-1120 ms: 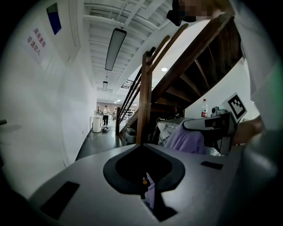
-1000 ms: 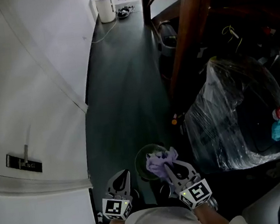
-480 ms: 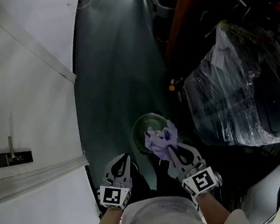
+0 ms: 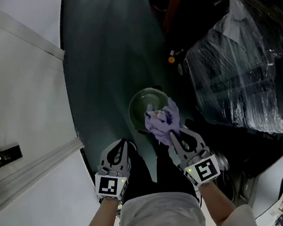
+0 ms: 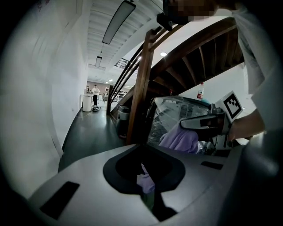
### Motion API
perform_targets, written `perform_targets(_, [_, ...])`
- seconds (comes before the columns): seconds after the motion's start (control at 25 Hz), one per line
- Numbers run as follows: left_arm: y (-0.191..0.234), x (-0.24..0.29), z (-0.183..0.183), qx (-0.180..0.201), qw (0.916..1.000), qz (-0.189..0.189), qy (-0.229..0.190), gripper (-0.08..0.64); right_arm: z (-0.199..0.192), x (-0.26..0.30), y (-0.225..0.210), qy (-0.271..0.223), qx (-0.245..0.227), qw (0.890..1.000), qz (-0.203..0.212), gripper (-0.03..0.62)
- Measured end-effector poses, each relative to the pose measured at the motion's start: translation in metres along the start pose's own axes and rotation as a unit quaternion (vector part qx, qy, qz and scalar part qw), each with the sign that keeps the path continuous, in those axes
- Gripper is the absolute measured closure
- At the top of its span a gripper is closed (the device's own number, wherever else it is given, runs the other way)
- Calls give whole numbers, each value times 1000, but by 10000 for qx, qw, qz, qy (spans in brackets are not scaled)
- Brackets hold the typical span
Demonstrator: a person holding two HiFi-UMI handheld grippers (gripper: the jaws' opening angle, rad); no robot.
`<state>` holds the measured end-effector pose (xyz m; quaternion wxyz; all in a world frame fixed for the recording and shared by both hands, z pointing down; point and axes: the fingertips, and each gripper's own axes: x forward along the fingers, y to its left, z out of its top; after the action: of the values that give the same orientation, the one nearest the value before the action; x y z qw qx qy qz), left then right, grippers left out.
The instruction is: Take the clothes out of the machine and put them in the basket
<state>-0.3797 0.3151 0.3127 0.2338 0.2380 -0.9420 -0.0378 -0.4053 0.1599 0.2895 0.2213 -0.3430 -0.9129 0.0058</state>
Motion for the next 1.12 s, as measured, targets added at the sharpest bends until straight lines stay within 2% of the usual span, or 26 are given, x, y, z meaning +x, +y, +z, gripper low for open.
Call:
perform_targets(0.32, [11,25,-46,-84,9997,57,220,538,-51,26,-5,313,87,9994,131,555])
perform_targets(0.56, [24,30,-91,-462,9972,298,503,538,-90,42,-8,563,192,9978,282,555])
perform_targets(1.12, [35,64,-170,-810,9926,200,880,538,-184,89,-17,1075,504,9921,398,555])
